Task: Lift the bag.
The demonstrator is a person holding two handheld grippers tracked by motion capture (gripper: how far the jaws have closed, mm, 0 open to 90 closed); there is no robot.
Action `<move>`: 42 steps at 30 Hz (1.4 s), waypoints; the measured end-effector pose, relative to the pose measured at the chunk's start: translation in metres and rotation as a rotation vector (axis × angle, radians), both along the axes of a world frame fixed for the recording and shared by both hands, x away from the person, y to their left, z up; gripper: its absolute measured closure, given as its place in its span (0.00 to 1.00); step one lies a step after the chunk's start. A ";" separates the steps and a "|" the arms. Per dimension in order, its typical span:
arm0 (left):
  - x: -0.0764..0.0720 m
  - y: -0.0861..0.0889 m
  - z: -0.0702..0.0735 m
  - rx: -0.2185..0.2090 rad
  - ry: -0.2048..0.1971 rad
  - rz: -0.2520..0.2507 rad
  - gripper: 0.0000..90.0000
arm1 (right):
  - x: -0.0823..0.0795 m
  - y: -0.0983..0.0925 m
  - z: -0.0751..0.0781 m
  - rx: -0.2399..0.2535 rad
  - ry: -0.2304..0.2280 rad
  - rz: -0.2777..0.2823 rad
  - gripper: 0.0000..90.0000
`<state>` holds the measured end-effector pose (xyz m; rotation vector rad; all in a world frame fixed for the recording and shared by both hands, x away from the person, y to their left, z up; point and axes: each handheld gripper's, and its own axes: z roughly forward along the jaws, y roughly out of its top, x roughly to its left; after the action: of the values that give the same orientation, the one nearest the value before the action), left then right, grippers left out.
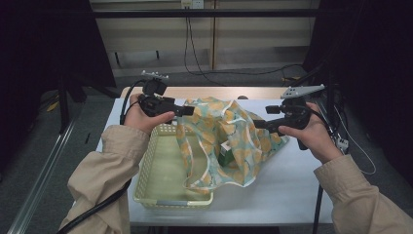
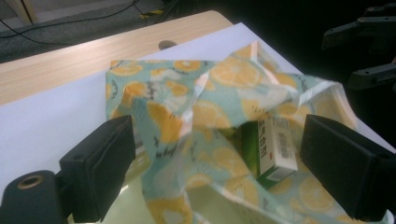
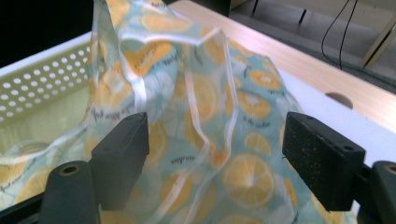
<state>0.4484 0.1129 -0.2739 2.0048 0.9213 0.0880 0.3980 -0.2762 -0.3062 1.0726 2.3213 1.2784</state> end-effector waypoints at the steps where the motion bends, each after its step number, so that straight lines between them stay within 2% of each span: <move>1: -0.002 0.002 -0.002 0.002 -0.001 -0.004 0.11 | -0.001 0.000 -0.002 -0.004 -0.002 0.002 0.26; 5: -0.010 0.009 -0.009 0.001 -0.002 -0.009 0.11 | -0.006 -0.002 -0.013 -0.026 0.002 -0.010 0.26; 6: -0.011 0.011 -0.011 0.001 0.006 -0.021 0.11 | -0.006 -0.003 -0.017 -0.024 0.007 -0.011 0.26; 11: -0.020 0.023 -0.020 -0.014 -0.011 -0.019 0.11 | -0.012 -0.009 -0.031 -0.003 0.025 -0.009 0.26; 20: -0.039 0.044 -0.033 -0.013 -0.071 -0.026 0.08 | -0.033 -0.012 -0.048 0.002 -0.001 0.004 0.25; 25: -0.052 0.056 -0.040 -0.006 -0.090 -0.025 0.08 | -0.043 -0.015 -0.056 0.002 -0.008 0.005 0.25; 31: -0.062 0.068 -0.049 -0.020 -0.091 -0.020 0.07 | -0.053 -0.017 -0.063 0.004 -0.015 0.009 0.25; 38: -0.071 0.083 -0.060 -0.004 -0.089 -0.015 0.07 | -0.064 -0.018 -0.073 0.003 -0.013 0.020 0.25; 39: -0.072 0.084 -0.062 -0.015 -0.093 -0.007 0.07 | -0.065 -0.018 -0.074 0.004 -0.012 0.020 0.25; 42: -0.076 0.088 -0.066 -0.013 -0.089 -0.010 0.07 | -0.067 -0.019 -0.077 0.001 -0.012 0.020 0.25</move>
<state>0.3720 0.2011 -0.3397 1.9773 0.8531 0.1636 0.3307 -0.2948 -0.3836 1.0412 2.3286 1.2895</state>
